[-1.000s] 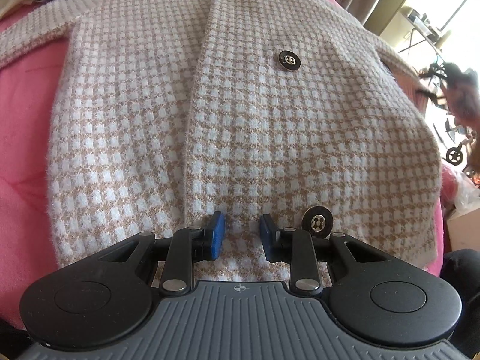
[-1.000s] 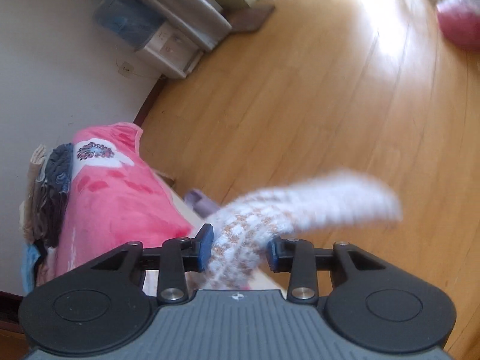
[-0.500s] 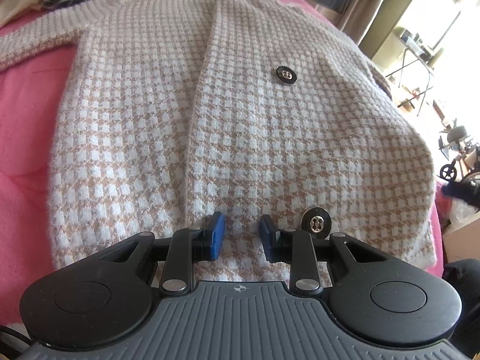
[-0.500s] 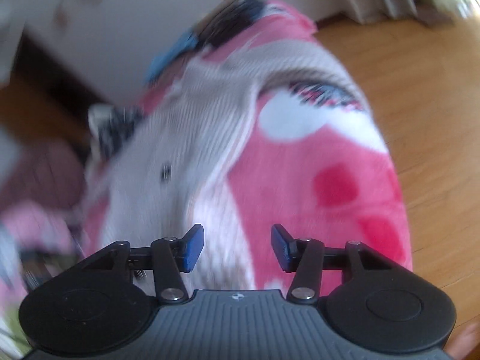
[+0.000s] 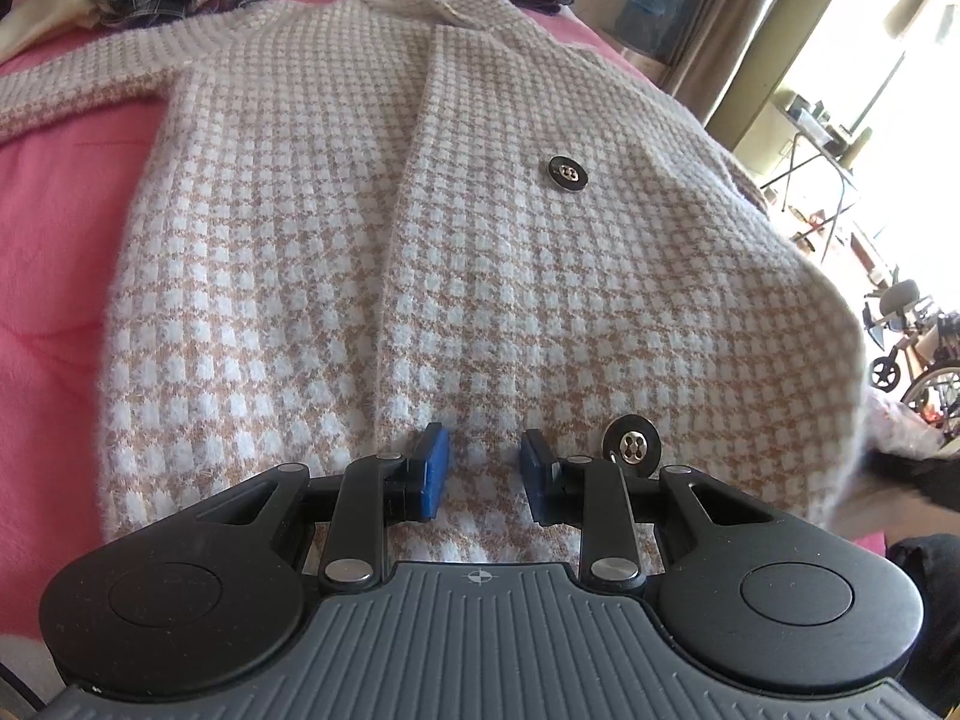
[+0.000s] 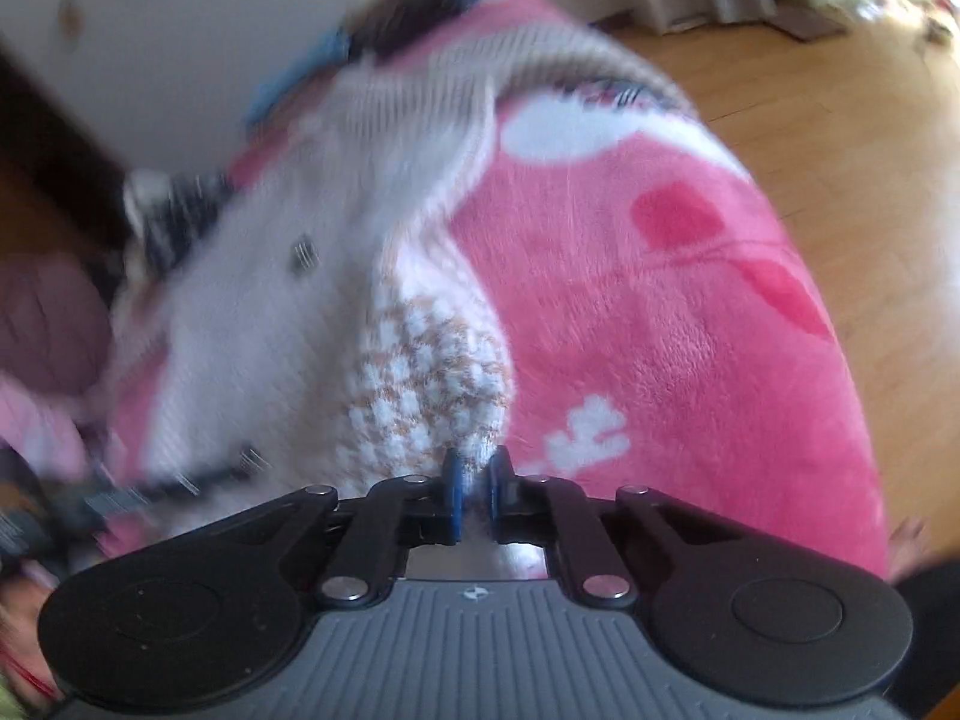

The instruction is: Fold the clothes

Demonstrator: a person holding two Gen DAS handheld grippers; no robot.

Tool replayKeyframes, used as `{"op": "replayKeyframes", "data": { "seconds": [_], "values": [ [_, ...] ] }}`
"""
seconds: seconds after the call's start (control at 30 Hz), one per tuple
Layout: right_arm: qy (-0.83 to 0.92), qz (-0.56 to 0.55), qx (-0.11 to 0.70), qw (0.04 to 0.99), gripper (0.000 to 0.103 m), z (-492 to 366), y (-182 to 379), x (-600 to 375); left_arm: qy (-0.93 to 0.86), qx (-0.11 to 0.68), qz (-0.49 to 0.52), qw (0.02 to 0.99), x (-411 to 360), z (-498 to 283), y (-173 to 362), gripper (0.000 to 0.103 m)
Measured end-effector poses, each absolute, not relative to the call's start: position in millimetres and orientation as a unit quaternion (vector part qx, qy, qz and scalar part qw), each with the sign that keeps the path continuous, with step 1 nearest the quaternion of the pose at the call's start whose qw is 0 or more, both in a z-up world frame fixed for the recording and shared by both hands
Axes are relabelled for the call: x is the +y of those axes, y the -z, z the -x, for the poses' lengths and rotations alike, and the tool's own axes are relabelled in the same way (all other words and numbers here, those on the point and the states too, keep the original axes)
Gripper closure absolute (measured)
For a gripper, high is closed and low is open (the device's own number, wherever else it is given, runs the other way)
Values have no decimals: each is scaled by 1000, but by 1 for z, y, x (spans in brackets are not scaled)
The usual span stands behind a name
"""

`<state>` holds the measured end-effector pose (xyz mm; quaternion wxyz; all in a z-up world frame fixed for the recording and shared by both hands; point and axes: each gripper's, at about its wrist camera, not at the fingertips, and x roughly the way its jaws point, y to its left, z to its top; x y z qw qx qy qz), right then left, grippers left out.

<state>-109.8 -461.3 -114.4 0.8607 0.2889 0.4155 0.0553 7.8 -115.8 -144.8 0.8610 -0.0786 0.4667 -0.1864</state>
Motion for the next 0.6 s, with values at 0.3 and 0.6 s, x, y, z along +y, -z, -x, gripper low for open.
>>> {"op": "replayKeyframes", "data": {
  "seconds": [0.3,0.6],
  "values": [
    [52,-390,435,810,94,142,145,-482,186,468,90,859,-113,-8,148,75],
    [75,-261,394,878,90,130,85,-474,182,469,92,859,-113,-7,147,75]
  ]
}}
